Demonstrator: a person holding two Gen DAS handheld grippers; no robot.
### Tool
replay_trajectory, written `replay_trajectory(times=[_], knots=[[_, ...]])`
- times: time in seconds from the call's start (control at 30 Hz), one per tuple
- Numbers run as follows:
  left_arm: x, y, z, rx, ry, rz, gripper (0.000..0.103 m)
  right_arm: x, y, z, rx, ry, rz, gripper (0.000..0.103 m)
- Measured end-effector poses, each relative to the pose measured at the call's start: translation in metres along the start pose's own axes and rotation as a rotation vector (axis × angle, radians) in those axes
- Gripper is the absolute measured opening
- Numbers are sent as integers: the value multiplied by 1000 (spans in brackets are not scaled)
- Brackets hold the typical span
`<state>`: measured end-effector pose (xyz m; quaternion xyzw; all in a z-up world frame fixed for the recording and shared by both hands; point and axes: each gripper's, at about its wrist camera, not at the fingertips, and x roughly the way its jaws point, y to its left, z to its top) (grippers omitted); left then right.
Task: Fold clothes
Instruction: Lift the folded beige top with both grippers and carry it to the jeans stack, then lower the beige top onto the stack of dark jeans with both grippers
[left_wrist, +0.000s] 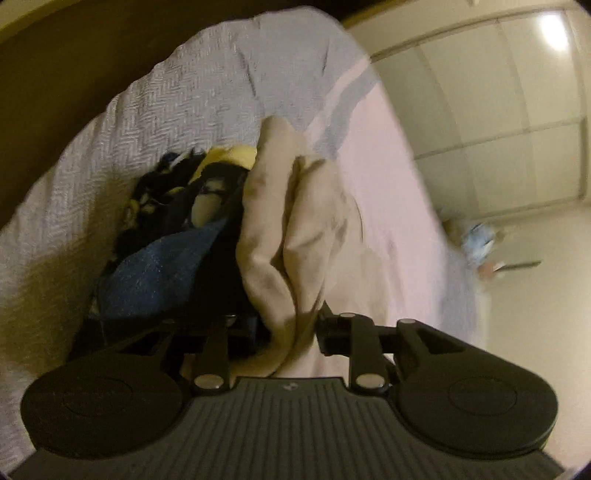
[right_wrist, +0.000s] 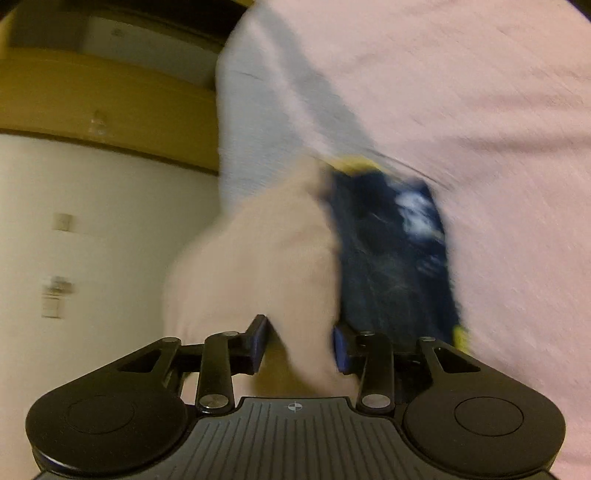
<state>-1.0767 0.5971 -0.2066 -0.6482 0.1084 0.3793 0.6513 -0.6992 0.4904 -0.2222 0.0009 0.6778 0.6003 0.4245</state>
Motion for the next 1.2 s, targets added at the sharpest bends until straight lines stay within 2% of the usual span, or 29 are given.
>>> replay_trajectory(times=[0.07, 0.13, 0.2, 0.27, 0.37, 0.47, 0.5, 0.53, 0.57, 0.63, 0.73, 0.8, 0.9, 0.97, 1.0, 1.03, 1.1, 1.2], knots=[[-5, -3, 0, 3, -33, -43, 27, -14, -4, -6, -18, -20, 40, 51], [-22, 7, -8, 19, -46, -39, 33, -29, -6, -8, -45, -39, 69, 61], [-31, 12, -16, 22, -42, -45, 39, -35, 0, -10, -93, -52, 71, 65], [-41, 23, -24, 27, -32, -55, 43, -40, 3, -22, -133, -37, 79, 66], [-43, 40, -39, 54, -35, -55, 43, -34, 2, -39, -178, -20, 67, 66], [-47, 46, -49, 47, -35, -73, 41, -40, 6, -55, -228, -39, 51, 66], [-48, 44, -51, 55, -28, -73, 32, -42, 11, -57, -246, -33, 32, 57], [-49, 43, -53, 63, -21, -74, 23, -45, 17, -59, -264, -25, 12, 28], [-49, 37, -53, 91, 2, -64, 7, -44, 18, -57, -255, -5, -11, 24], [-54, 32, -50, 63, 8, -76, 7, -41, 19, -50, -201, 35, -26, 16], [-75, 26, -44, 36, -24, -110, 7, -39, 21, -51, -174, 46, -60, 15], [-77, 24, -43, 72, -22, -63, 7, -38, 22, -51, -159, 51, -86, 15], [-59, 34, -50, 80, 14, 10, 8, -36, 25, -52, -137, 60, -125, 15], [-48, 38, -59, 93, 8, 46, 12, -33, 26, -56, -157, 50, -156, 19], [-46, 38, -63, 106, -2, 62, 14, -32, 26, -61, -191, 35, -176, 24], [-49, 36, -66, 133, -18, 78, 15, -32, 29, -63, -221, 29, -193, 32], [-60, 25, -67, 212, -42, 141, 16, -39, 39, -65, -299, 24, -241, 36], [-79, -7, -67, 398, -100, 270, 15, -51, 56, -68, -417, -52, -303, 38]])
